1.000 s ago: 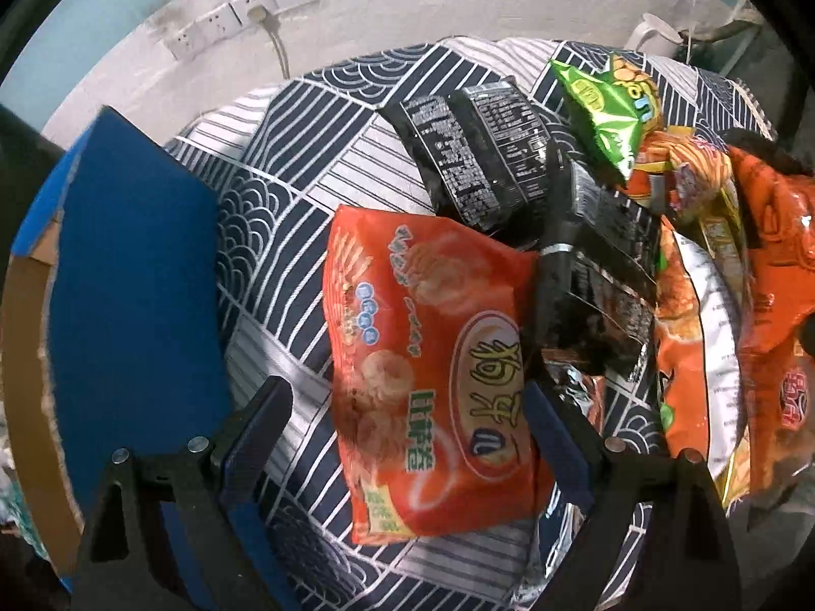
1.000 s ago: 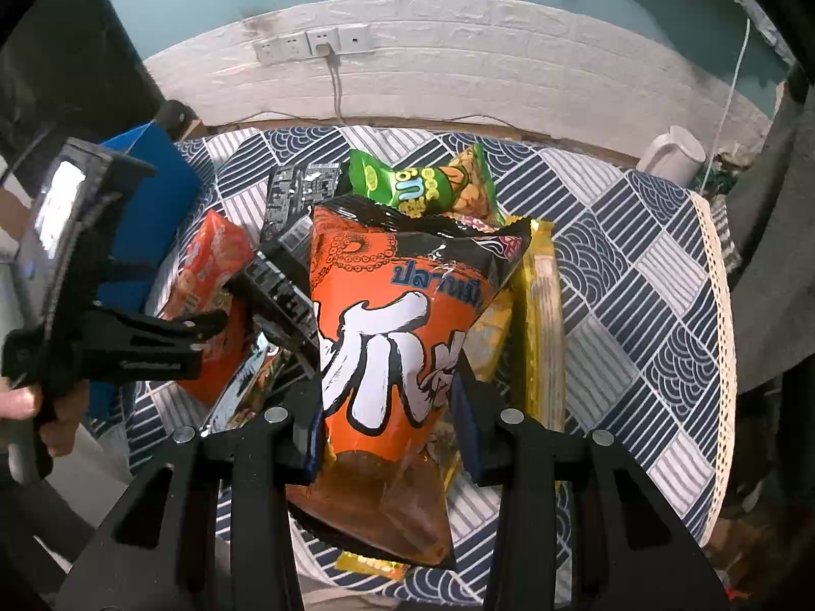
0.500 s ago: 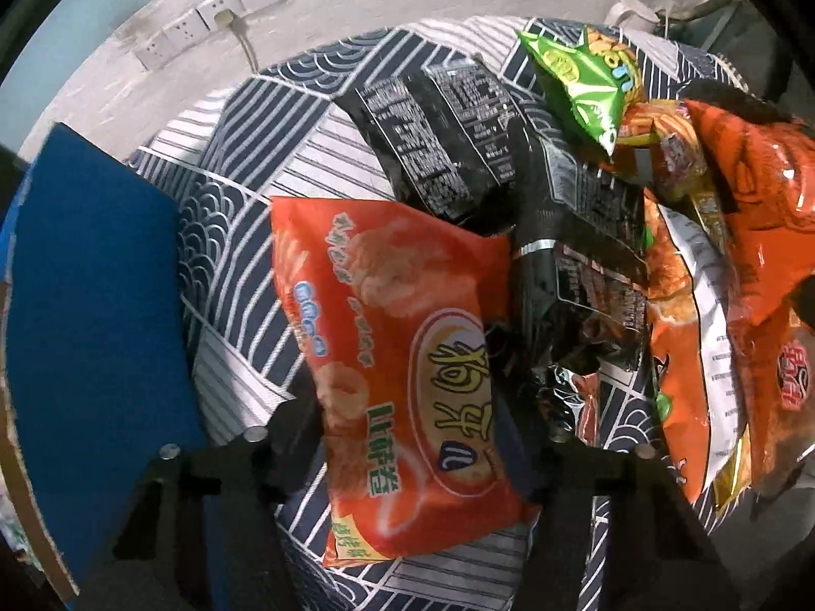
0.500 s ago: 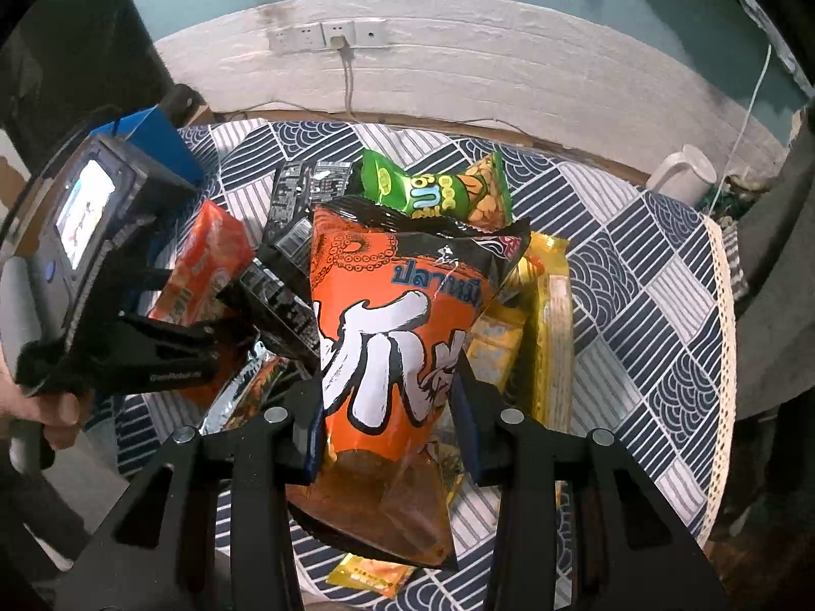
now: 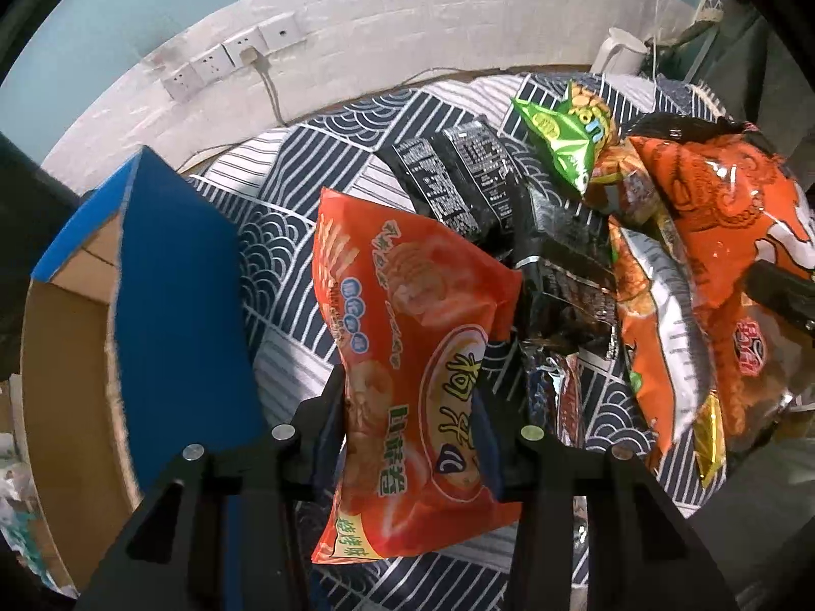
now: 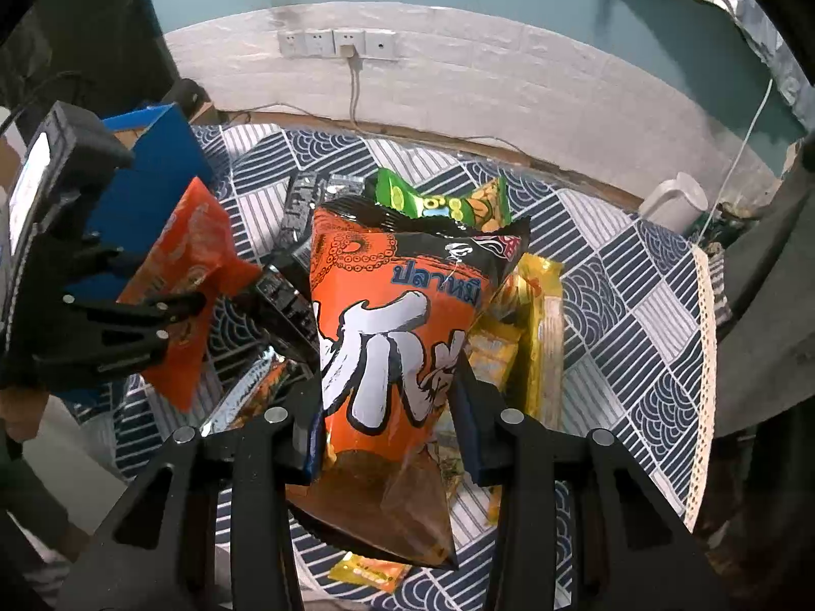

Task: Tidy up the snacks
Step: 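Grasp the red-orange cracker bag with the left tool while the right tool holds the orange chip bag, then carry both bags over the cardboard box and open both tools to drop them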

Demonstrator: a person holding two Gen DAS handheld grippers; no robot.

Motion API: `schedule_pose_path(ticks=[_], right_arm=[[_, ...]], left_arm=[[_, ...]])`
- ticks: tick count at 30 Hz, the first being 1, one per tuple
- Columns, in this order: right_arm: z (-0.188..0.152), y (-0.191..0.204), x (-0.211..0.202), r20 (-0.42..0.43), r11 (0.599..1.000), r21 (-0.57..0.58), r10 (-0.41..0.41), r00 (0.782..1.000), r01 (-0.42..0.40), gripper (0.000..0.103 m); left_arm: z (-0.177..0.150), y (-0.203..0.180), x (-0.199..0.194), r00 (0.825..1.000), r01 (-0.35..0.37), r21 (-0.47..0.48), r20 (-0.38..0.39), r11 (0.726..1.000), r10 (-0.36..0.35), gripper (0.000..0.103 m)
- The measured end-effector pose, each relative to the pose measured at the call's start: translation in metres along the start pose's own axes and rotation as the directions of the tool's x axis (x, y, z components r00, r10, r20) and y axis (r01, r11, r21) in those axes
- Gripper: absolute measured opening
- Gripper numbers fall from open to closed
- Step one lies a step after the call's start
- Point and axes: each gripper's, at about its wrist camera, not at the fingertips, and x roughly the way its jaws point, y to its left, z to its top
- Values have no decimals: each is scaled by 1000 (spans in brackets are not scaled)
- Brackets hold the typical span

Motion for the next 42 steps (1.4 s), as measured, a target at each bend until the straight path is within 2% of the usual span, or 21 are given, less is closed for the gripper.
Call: schedule_pose_path(ticks=[9,17,21,28,33,38,42], right_arm=[[4,16,-23,39,999,-32,-15,999,16,39],[3,29,-39,66,998,-59,-20,998,24,39],[4,35,-48,80,997,-74,-19,997,25,39],[10,49,-63,100,996,-92,-9,995,18,39],[18,62,-72,115,994,-105,7,993,5,39],[28,81,-79,128,991,-132,26,991,-9,39],[39,99,-81,135,988,-155,49,990,-28,39]], left_arm=[[-12,10,-43,997,-4,8,81,1000,3,45],[-31,14,-91,984,-33,28,176,999,28,45],[-35,23,-110,980,-4,20,197,1000,0,45],[-41,33,-135,967,-17,22,255,1000,11,45],[-46,44,-149,955,-50,15,293,999,43,45],[-51,64,-159,945,-72,-13,320,997,73,45],[-56,86,-163,944,-72,-45,320,996,83,45]])
